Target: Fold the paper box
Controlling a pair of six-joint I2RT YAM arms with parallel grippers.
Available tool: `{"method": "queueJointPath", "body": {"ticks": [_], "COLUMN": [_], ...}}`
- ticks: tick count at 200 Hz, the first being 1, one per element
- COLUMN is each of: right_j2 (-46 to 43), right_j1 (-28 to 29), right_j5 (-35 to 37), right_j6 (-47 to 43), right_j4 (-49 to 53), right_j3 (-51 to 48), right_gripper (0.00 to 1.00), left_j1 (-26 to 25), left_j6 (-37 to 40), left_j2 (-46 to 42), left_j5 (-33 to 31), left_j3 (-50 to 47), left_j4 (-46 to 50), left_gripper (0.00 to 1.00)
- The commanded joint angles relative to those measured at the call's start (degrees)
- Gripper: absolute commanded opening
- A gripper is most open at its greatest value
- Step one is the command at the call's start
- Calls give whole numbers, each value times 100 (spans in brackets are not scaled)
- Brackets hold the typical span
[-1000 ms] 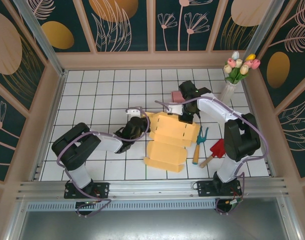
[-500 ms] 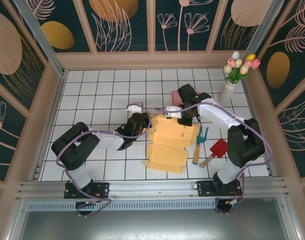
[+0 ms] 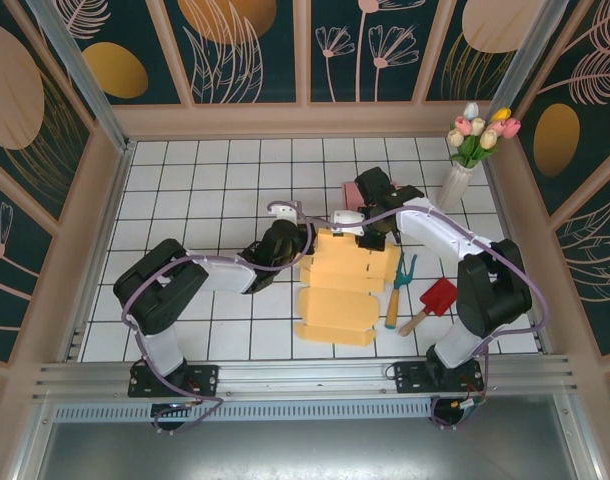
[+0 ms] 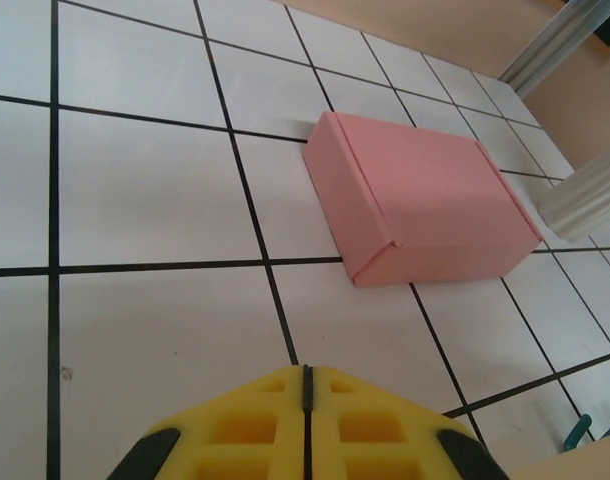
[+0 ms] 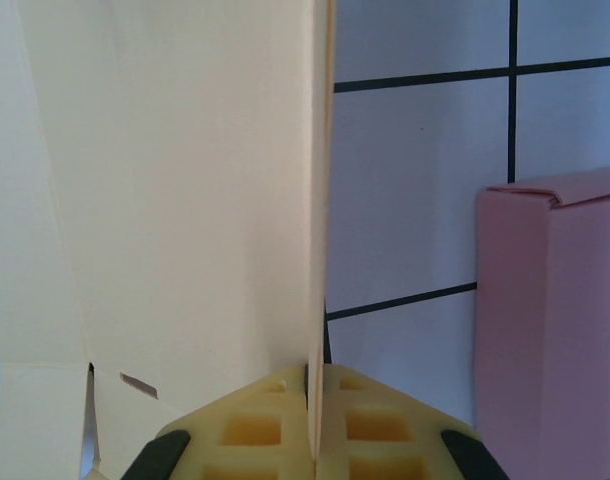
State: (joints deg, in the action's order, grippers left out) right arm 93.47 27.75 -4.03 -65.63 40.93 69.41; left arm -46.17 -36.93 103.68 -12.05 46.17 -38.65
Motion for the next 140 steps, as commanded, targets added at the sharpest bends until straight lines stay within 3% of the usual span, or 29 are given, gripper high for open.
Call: {"method": "queueJointPath", "body": {"ticks": [1, 56, 94, 140], "right_j2": [22, 229, 29, -232], "right_j1": [133, 237, 149, 67], "right_j5": [-317, -279, 231, 594], "right_j6": [124, 369, 371, 495], "right_j4": [-289, -288, -759, -1134], "right_j3": [-11, 107, -261, -410], "right_gripper": [0, 0, 0, 0], "left_j1": [-230, -261, -260, -263], "left_j6": [-140, -397, -276, -151], "left_j2": [149, 339, -209, -1054], "left_j5": [426, -245, -530, -16], "left_j3": [379, 881, 561, -158], "left_j4": [159, 1264, 1731, 1968], "left_gripper": [9, 8, 9, 11]}}
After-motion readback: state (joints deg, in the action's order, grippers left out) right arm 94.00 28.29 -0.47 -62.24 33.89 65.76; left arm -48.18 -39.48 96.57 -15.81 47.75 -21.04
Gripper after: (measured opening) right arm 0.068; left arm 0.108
